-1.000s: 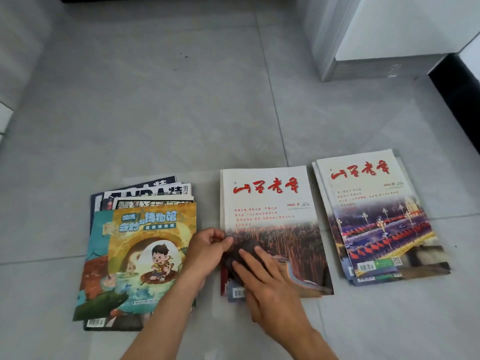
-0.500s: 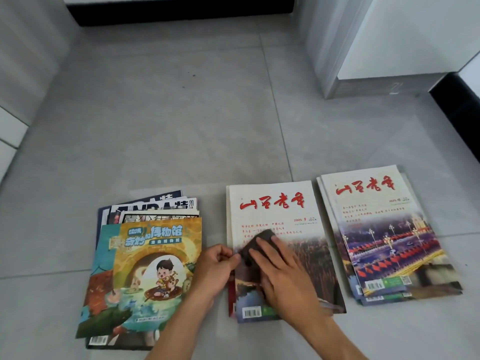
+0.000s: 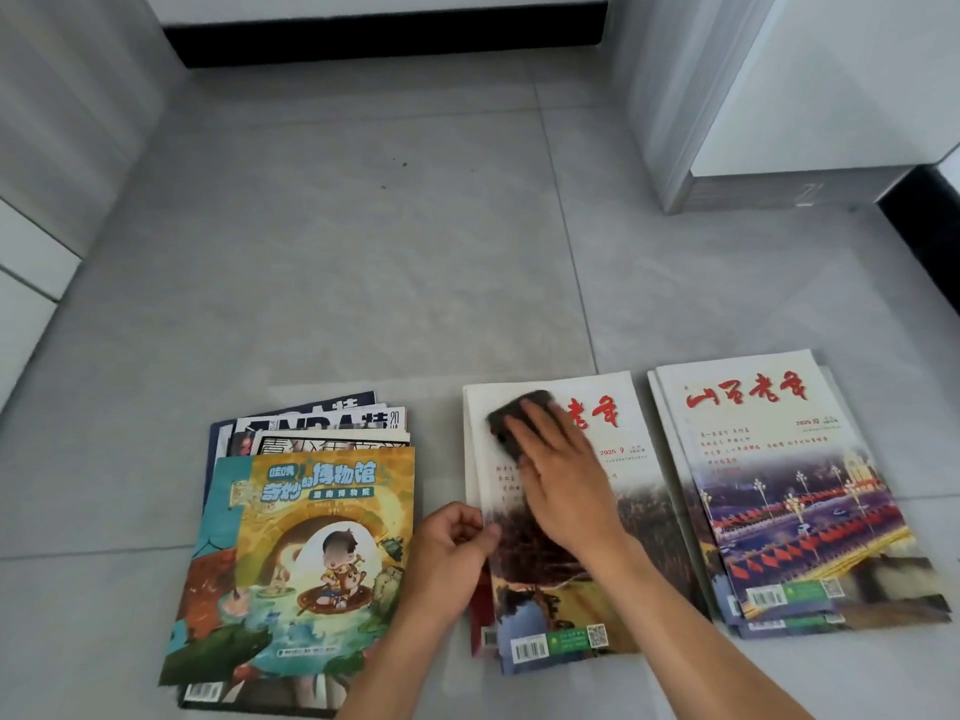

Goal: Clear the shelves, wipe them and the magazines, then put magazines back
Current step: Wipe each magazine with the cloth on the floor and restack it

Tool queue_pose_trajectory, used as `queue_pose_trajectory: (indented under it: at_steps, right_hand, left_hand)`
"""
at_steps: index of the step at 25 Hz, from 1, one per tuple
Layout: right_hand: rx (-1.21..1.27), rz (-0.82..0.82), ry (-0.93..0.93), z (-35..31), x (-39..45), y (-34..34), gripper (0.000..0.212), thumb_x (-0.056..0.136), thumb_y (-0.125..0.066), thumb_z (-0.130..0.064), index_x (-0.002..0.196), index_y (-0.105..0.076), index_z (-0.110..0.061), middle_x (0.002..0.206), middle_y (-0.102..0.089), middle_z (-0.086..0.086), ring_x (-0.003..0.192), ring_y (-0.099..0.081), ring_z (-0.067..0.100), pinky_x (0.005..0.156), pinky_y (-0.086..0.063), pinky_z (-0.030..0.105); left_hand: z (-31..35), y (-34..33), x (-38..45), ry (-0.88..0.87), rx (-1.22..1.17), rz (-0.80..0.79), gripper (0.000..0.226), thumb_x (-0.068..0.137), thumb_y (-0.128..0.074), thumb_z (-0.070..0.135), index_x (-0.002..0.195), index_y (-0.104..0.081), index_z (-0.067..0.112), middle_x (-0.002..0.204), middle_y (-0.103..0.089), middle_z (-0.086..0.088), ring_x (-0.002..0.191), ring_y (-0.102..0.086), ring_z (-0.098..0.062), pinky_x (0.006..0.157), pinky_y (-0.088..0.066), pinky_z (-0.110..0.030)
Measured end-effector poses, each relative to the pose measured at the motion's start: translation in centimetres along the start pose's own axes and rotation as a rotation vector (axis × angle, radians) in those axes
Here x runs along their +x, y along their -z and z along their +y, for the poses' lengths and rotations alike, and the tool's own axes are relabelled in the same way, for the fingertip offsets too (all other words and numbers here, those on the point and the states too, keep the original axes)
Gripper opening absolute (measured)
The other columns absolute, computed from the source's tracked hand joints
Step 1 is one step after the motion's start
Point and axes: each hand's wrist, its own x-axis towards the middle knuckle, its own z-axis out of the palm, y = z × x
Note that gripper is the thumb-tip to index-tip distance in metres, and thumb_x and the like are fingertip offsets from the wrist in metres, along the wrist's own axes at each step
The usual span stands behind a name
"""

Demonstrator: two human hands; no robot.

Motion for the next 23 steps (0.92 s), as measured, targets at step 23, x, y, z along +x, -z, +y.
queue_pose_trajectory:
  at_steps: [23]
  right_hand:
    - [1.074,-0.295,-0.450,-1.5,-11.3,13.4,0.060,0.081,-0.071,0.013,0.123,-0.064,-0.028,0.116,-0.072,-0.014,0.112,-0.065,0.004,0.089,-0.046,0.012]
  left_hand:
    - [7.7,3.8,0.3,-0.454,-0.002,-0.235,0.023,0.082,-0.076,0.027,0.101,-0.067,0.017,0.100,-0.071,0.013,0.093,-0.064,0.000,0.079,-0.050,-0.021]
